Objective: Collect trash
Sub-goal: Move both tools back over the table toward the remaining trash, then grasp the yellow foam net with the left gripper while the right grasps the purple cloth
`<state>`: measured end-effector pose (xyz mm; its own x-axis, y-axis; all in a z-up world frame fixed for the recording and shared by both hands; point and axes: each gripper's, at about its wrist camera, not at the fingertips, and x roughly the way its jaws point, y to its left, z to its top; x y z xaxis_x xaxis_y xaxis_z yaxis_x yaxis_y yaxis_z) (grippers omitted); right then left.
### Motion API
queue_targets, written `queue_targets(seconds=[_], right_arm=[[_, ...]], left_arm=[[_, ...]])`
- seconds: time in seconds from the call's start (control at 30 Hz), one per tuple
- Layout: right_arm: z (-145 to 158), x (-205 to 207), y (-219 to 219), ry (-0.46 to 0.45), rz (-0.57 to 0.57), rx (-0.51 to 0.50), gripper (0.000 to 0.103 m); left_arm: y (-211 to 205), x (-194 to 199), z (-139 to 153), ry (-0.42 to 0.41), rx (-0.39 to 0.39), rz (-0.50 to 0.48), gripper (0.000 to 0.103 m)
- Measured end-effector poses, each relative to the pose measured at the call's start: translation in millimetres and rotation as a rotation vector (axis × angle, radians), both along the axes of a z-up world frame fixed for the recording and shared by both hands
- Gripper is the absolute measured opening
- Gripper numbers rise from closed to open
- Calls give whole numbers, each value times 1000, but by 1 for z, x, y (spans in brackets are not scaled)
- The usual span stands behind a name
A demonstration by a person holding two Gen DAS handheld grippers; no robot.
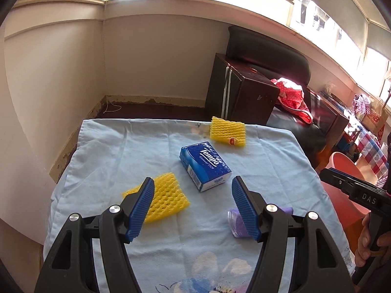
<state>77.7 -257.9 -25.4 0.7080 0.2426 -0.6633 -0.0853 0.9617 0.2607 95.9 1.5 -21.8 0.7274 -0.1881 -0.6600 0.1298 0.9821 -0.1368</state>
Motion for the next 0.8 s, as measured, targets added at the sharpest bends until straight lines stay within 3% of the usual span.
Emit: queue_targets(seconds=[0.2, 0.53, 0.8], right_arm=[[-5, 22, 20, 11, 80, 12, 42], [-37, 29, 51, 132, 263, 37, 42], [-57, 28, 47, 248, 322, 151, 43]], left_arm=[[26, 15, -7, 10, 24, 37, 65], [48, 45, -61, 145, 82, 47, 66], [44, 37, -69, 182, 23, -15, 66]])
